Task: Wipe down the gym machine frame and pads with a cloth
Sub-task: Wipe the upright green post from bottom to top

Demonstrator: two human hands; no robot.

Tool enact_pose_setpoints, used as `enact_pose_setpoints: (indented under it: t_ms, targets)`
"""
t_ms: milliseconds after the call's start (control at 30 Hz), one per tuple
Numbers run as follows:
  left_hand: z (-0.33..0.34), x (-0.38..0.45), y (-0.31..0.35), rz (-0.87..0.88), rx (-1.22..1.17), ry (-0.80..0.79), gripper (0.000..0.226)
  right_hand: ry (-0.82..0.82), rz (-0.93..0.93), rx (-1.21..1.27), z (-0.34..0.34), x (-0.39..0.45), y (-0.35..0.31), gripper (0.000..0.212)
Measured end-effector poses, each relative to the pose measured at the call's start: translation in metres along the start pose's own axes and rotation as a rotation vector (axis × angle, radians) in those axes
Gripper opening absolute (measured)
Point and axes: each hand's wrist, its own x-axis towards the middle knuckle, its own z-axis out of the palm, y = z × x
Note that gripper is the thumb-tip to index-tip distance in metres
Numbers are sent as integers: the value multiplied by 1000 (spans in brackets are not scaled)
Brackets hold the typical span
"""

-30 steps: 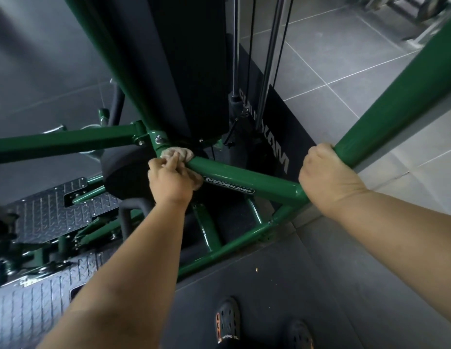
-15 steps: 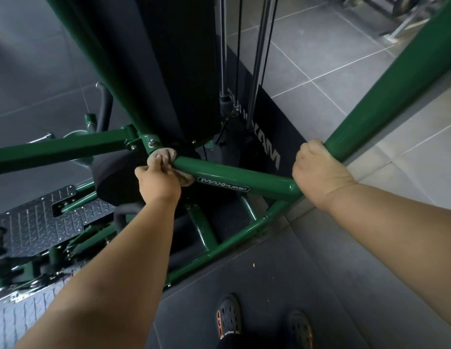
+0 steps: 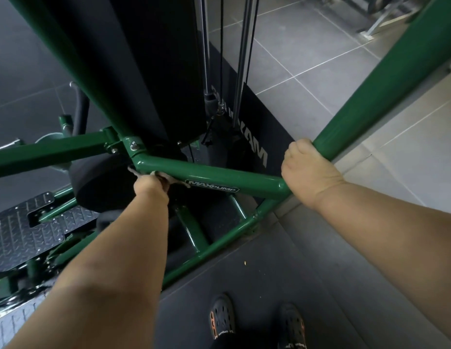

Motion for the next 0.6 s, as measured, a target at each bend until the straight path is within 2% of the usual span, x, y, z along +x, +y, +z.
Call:
enact_pose_setpoints:
  t_ms: [67, 100, 133, 167, 200, 233, 300, 400, 500, 600]
  targets:
    - [26, -12, -8, -88, 68, -31, 52, -13, 13, -10, -1, -1, -4, 60]
    - [41, -18, -19, -91, 321, 22, 57, -20, 10, -22, -2, 0, -4, 46]
    - [54, -27, -32, -10, 642, -13, 58, -28, 3, -14, -2, 0, -2, 41]
    - [66, -38, -45, -67, 628, -30, 55, -39, -3, -16, -3, -1, 0, 42]
    - [77, -57, -56, -202, 331, -32, 51, -38, -6, -24, -4, -1, 1, 46]
    - [80, -78, -57, -240, 139, -144, 47, -32, -5, -42, -4, -2, 1, 46]
    - [81, -113, -66, -265, -4, -202, 45, -46, -2, -72, -3, -1, -1, 36]
    - [69, -132, -49, -173, -76, -246, 48, -71, -2, -59, -2, 0, 0, 35]
    - [46, -107, -10, -32, 18, -98, 47, -41, -15, -40, -2, 1, 1, 55]
    - [30, -81, 18, -1, 118, 21, 47, -38, -32, -55, 1, 1, -1, 56]
